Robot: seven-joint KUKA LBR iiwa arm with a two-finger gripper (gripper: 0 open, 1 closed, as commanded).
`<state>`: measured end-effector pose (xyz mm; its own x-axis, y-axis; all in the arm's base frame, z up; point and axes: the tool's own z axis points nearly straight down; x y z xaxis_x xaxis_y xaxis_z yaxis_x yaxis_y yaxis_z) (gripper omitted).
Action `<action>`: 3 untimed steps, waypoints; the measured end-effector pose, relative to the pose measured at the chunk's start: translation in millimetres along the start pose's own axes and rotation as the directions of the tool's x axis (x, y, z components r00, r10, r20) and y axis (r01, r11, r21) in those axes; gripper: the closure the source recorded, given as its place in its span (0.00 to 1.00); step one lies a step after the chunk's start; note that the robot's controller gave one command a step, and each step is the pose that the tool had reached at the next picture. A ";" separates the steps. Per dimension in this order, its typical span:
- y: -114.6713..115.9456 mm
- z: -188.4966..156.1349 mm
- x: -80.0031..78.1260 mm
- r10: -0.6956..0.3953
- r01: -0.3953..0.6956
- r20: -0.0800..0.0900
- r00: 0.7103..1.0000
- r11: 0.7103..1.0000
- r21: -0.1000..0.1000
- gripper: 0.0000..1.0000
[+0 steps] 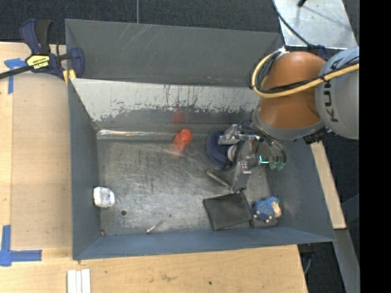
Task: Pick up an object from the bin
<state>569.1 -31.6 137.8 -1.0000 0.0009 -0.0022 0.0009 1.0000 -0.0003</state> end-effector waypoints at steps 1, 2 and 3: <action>11.0 54.0 -38.9 0.079 -0.079 -0.003 0.997 0.997 -0.002 0.00; -22.2 57.6 -9.1 0.010 -0.010 0.038 0.999 1.000 -0.015 0.00; -37.1 59.0 -28.2 -0.338 0.339 0.020 0.941 0.941 -0.002 0.00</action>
Offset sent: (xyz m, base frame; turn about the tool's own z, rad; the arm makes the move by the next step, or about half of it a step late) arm 0.0376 0.0102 -0.0559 0.0781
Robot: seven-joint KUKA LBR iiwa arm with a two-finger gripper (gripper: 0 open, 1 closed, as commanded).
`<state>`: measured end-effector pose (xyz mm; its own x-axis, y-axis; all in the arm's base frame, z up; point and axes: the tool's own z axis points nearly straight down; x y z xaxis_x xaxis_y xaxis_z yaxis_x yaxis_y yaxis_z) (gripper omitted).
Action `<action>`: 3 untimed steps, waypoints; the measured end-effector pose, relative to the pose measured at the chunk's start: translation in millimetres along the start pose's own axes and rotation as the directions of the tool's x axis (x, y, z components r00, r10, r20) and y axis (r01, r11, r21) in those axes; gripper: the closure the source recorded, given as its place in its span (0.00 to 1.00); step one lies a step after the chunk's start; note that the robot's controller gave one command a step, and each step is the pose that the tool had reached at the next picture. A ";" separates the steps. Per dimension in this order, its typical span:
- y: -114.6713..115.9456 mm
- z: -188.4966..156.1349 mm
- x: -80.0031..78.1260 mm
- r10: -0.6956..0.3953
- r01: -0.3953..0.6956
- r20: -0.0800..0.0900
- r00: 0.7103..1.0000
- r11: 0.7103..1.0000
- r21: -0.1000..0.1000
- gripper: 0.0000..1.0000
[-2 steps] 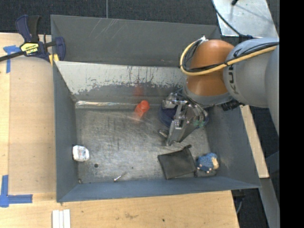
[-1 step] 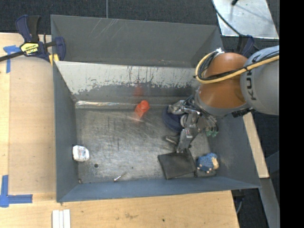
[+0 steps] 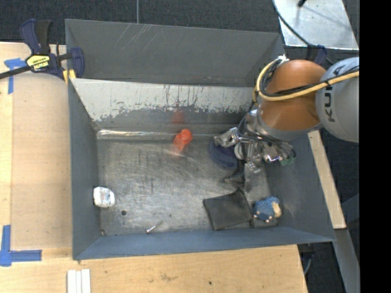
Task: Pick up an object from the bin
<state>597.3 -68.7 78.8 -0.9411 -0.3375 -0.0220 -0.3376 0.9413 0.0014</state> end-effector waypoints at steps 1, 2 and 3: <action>1.0 -3.9 -5.3 0.001 -0.001 0.017 1.000 1.000 0.002 1.00; 7.5 -146.7 0.8 -0.203 0.203 -0.013 0.979 0.979 0.003 1.00; 7.6 -142.4 2.5 -0.200 0.200 -0.019 0.980 0.980 -0.002 1.00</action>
Offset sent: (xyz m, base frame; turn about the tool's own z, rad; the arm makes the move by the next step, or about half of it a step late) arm 0.0000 0.0000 0.0000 0.0000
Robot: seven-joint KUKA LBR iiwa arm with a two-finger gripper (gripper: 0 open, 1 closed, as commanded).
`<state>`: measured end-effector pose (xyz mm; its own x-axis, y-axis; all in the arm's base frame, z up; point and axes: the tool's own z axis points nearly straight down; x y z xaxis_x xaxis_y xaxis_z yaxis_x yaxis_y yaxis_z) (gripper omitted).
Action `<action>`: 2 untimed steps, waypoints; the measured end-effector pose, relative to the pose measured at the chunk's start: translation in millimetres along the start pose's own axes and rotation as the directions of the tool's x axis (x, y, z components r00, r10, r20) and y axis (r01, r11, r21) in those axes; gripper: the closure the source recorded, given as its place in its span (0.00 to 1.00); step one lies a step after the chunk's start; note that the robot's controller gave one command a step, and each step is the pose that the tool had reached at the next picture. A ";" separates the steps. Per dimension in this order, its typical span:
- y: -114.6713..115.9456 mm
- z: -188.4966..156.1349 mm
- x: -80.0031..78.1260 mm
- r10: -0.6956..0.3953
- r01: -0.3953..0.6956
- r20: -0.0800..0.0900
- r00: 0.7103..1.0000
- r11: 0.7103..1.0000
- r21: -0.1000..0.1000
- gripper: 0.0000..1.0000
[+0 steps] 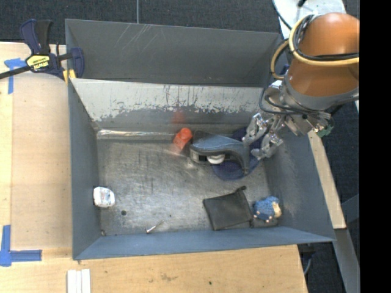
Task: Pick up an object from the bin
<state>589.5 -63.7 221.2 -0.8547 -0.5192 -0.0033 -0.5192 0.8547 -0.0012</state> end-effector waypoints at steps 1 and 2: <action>31.6 55.1 -11.3 -0.360 0.360 -0.002 0.933 0.933 -0.004 1.00; 30.3 53.3 -11.5 -0.356 0.356 -0.001 0.935 0.935 -0.002 0.00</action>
Offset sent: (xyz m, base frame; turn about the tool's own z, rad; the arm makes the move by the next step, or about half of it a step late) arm -0.0065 0.0323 -0.0539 -0.3675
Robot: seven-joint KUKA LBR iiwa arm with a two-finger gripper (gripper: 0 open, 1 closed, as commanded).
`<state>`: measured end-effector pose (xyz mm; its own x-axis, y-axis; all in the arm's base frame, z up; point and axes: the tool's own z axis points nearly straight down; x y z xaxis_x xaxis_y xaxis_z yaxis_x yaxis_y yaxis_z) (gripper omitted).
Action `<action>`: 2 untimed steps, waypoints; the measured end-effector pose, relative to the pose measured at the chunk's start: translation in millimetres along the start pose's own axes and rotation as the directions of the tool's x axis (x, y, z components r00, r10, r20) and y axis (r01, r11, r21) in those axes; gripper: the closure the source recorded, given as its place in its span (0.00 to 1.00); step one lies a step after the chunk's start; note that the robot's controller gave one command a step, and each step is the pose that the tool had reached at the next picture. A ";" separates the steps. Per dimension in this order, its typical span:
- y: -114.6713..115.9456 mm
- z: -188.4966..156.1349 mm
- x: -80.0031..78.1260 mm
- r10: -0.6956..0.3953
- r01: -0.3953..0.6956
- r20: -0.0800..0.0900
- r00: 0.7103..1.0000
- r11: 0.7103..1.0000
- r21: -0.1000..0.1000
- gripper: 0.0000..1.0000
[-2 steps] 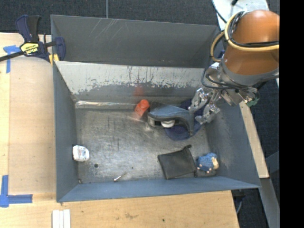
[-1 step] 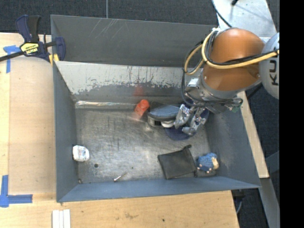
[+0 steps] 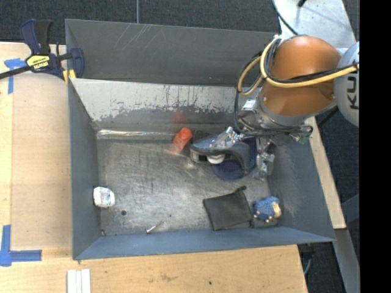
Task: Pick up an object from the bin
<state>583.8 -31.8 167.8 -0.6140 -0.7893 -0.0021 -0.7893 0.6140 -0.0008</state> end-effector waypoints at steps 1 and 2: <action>-7.5 39.0 -12.8 -0.128 0.127 0.014 0.992 0.992 0.016 0.00; -35.9 49.6 -38.0 -0.460 0.460 0.008 0.888 0.888 0.022 0.00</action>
Offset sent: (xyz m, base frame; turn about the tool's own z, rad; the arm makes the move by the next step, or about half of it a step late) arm 0.0143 0.0044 -0.0880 -0.1908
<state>635.6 -23.7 118.4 -0.1819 -0.9833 -0.0099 -0.9830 0.1821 -0.0234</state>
